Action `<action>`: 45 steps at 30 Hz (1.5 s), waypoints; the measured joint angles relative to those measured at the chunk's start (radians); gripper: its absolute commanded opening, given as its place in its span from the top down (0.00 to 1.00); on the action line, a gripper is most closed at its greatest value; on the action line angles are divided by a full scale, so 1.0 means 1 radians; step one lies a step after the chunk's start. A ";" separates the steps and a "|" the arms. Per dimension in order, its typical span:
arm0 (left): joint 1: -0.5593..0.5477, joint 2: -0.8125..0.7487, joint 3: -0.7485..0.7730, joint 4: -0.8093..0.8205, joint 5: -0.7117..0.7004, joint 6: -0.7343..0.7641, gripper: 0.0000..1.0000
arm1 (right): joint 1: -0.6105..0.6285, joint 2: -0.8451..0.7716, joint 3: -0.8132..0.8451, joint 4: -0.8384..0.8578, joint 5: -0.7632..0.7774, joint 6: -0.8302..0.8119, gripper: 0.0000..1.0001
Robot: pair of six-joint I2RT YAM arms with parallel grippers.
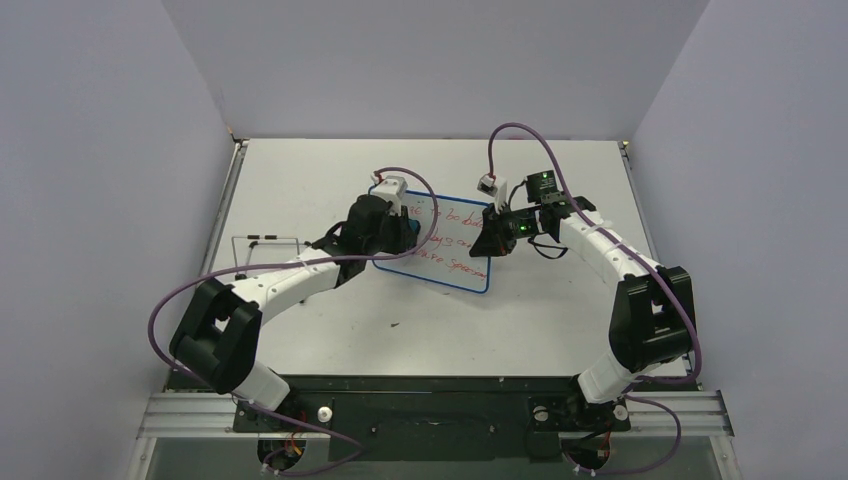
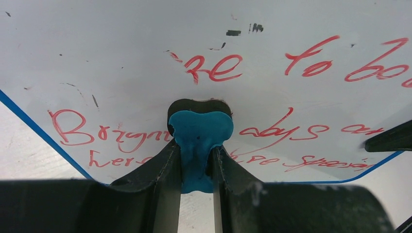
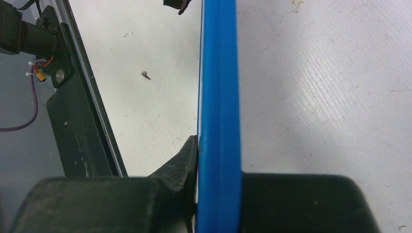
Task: Erase the whiteboard
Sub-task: Erase the whiteboard at the whiteboard stand.
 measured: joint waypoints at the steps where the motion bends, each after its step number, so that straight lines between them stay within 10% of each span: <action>1: 0.000 0.000 0.002 -0.004 -0.003 -0.002 1.00 | 0.000 0.000 0.000 0.000 0.000 0.000 1.00; 45: -0.048 0.035 0.079 -0.003 -0.190 0.082 1.00 | -0.006 -0.009 0.000 -0.005 0.011 0.019 1.00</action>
